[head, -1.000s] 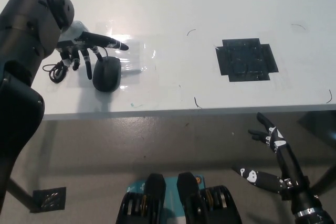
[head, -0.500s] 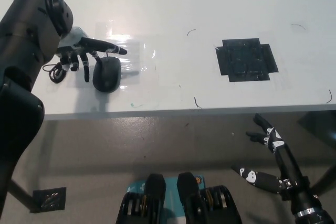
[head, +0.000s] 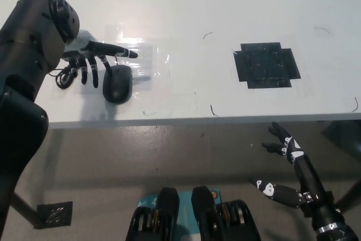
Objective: The robot uses left hand to click on the left button of the black mouse, which is placed on the left area of the table
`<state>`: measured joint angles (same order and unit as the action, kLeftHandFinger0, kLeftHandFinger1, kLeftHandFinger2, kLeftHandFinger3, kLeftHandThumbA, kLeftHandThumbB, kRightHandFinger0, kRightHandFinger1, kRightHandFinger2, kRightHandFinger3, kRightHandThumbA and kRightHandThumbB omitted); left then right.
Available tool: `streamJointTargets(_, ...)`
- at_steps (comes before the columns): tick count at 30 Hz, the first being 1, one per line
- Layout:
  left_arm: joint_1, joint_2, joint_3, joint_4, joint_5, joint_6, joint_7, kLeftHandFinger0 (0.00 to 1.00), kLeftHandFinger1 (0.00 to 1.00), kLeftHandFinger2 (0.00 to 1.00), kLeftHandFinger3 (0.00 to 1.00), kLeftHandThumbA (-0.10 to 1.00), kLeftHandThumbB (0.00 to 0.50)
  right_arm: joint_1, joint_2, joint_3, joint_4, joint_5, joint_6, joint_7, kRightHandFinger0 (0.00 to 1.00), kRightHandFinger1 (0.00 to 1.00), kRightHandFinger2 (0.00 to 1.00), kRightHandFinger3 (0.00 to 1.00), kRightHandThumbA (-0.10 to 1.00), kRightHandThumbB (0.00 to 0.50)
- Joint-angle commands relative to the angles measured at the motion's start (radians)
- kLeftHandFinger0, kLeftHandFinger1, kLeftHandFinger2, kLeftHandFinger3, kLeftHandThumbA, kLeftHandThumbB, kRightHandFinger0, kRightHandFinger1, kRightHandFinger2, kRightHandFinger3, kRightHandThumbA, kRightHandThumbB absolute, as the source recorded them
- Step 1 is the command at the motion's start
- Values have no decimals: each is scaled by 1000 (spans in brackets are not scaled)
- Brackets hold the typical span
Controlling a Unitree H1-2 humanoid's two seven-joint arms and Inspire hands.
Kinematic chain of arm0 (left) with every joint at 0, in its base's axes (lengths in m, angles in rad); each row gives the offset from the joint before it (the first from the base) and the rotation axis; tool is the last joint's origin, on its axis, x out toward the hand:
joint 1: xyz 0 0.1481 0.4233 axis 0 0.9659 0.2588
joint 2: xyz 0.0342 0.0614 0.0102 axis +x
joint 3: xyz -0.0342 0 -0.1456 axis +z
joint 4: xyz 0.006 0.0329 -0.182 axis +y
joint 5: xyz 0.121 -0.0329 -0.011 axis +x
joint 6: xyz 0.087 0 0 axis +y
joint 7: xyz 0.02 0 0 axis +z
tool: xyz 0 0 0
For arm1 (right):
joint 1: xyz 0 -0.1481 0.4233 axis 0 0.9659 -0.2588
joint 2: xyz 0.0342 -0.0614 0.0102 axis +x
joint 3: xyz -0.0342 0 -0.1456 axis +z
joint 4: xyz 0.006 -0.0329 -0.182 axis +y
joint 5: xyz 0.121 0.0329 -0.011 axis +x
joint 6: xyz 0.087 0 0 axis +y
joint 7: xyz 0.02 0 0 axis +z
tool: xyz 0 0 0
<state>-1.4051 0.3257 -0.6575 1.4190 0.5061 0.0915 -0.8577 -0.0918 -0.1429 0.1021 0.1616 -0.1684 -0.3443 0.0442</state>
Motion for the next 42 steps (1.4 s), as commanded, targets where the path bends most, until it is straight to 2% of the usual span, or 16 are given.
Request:
streamJointTargets(1,-47,4,32,-1,-10,22,-17,0,36,283,1000,1000,456,-12,-12,2,-26,-2,-5,13,746,757,944,1000,894,59)
streamJointTargets(8,-190,124,169,-36,-99,48,-68,0,0,335,1000,1000,495,0,-14,2,-13,-7,-13,12,746,758,936,1000,893,52)
streamJointTargets(13,-266,219,292,-105,-178,99,-154,0,0,190,1000,1000,451,12,-17,-4,-12,3,-10,13,742,752,939,1000,880,52)
streamJointTargets(16,-169,326,392,-485,-251,264,-255,69,201,532,1000,1000,412,16,-14,-2,-1,3,-12,12,740,747,937,1000,878,48)
streamJointTargets(17,-121,356,441,-611,-310,350,-315,4,192,543,1000,1000,411,17,-14,-2,6,1,-17,10,739,746,935,1000,876,49)
streamJointTargets(20,-52,383,507,-697,-438,378,-405,20,203,560,1000,1000,424,28,-15,-2,8,2,-22,9,733,741,925,1000,871,59)
streamJointTargets(22,47,422,519,-852,-590,378,-412,3,221,585,1000,1000,419,36,-15,-3,11,7,-23,12,735,738,923,1000,878,68)
streamJointTargets(23,170,483,507,-1054,-805,378,-341,0,137,368,1000,1000,416,44,-18,-3,7,6,-17,14,746,739,927,1000,898,71)
streamJointTargets(26,532,566,563,-1528,-1335,378,46,0,14,183,1000,1000,401,52,-12,1,17,1,-20,11,751,740,928,1000,900,63)
streamJointTargets(33,1059,376,836,-2076,-1463,378,250,0,0,135,1000,1000,480,61,2,9,40,3,-28,10,741,734,927,1000,925,88)
streamJointTargets(34,1191,327,871,-2180,-1458,331,245,127,48,159,1000,1000,470,68,1,7,39,7,-25,11,742,734,929,1000,926,88)
streamJointTargets(36,1366,358,762,-2224,-1569,173,179,149,121,247,1000,1000,499,77,0,6,38,7,-26,11,744,727,930,1000,933,87)
streamJointTargets(38,1542,279,697,-2266,-1485,0,181,10,11,188,1000,1000,497,86,1,9,42,5,-35,11,741,722,929,1000,938,80)
streamJointTargets(39,1600,245,679,-2276,-1461,-33,200,2,2,176,1000,1000,499,88,1,11,47,5,-40,12,741,721,929,1000,938,79)
streamJointTargets(40,1676,210,638,-2266,-1452,-26,196,0,0,25,1000,1000,487,89,0,13,50,4,-43,14,743,719,930,1000,936,72)
streamJointTargets(42,1750,143,623,-2221,-1391,-28,152,0,35,24,1000,1000,433,93,-1,16,56,5,-50,17,742,719,930,1000,935,72)
